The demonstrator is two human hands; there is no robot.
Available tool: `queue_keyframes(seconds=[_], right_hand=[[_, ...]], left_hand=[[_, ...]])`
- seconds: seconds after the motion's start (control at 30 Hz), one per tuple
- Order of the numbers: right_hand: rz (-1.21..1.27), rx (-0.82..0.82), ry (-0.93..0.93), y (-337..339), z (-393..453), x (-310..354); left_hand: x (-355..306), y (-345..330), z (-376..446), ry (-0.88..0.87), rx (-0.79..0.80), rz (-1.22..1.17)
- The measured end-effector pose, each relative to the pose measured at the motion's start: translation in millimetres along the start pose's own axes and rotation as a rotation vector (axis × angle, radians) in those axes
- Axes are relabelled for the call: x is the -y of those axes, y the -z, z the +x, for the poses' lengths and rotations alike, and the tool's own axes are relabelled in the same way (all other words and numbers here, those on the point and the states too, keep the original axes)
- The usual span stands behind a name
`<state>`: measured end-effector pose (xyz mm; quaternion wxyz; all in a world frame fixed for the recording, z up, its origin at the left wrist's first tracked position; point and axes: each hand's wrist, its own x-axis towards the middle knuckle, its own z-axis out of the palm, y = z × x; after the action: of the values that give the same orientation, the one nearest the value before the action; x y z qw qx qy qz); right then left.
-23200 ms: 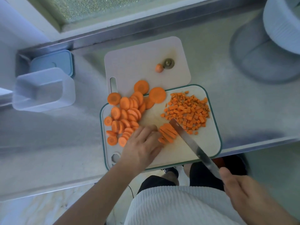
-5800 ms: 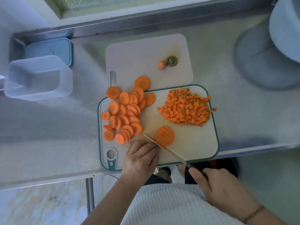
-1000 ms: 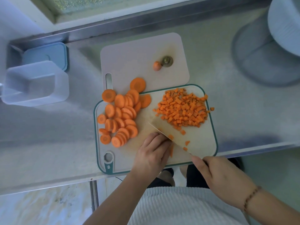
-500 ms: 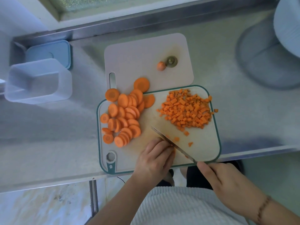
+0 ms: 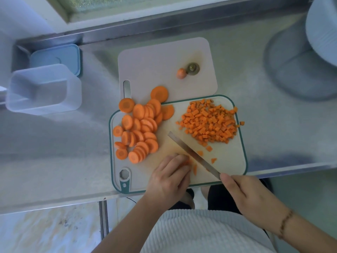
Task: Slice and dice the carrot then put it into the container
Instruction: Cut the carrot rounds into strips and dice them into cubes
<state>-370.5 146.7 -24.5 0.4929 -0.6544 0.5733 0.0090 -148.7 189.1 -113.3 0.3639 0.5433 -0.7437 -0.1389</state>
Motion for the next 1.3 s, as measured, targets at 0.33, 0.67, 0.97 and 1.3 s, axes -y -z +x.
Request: queue_keyframes(seconds=[0.33, 0.67, 0.97, 1.3], right_hand=[[-0.224, 0.040, -0.031, -1, -8, 1], [-0.075, 0.054, -0.016, 4, 7, 13], [-0.185, 0.074, 0.009, 1, -10, 5], [-0.092, 0.105, -0.018, 1, 6, 11]], left_hand=[[0, -10, 4, 0.052, -0.041, -0.004], [0, -3, -5, 0.033, -0.026, -0.005], [2, -6, -9, 0.061, -0.027, 0.025], [0, -4, -10, 0.069, -0.049, 0.002]])
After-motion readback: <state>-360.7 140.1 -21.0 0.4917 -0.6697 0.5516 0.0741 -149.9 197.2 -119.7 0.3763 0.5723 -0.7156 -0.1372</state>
